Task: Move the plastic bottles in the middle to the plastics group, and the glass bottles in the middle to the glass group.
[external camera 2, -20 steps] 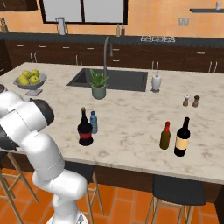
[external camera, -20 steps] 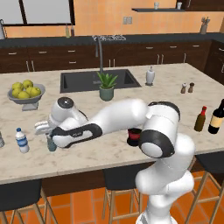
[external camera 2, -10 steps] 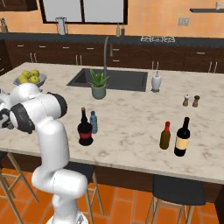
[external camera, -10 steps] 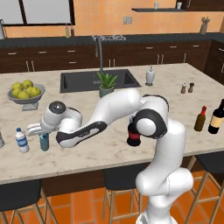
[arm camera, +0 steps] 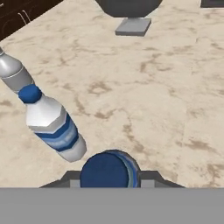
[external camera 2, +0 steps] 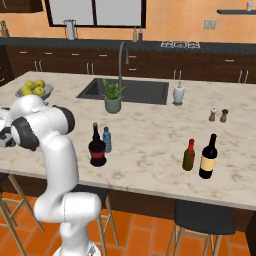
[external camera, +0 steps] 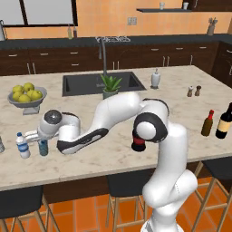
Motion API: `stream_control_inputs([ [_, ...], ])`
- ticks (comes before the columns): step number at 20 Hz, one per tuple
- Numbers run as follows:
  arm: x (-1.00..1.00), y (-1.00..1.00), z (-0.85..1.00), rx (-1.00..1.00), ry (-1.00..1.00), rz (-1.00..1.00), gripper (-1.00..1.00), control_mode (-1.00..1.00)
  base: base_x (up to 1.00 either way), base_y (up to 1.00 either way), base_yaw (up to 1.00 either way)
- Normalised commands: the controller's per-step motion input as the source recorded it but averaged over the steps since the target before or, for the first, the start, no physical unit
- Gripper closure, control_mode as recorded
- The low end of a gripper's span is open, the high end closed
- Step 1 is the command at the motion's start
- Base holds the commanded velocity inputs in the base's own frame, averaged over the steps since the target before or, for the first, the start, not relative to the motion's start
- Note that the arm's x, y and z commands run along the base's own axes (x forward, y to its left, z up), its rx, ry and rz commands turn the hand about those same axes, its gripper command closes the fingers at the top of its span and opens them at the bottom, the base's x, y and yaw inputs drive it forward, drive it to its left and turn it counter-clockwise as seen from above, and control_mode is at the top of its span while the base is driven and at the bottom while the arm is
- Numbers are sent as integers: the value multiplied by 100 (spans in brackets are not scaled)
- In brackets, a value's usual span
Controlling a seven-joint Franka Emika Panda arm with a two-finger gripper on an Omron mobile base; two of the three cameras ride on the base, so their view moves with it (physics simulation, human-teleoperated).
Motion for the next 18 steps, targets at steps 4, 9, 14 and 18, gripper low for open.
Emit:
stream_control_inputs([
  [4, 12, 0, -43, -3, 8, 0, 100, -100, 0, 0, 0],
  [9, 19, 0, -29, -4, 9, 0, 100, -100, 0, 0, 0],
  [14, 18, 0, -1, -4, 2, 0, 100, -100, 0, 0, 0],
  [18, 0, 0, 0, 0, 0, 0, 100, -100, 0, 0, 0],
])
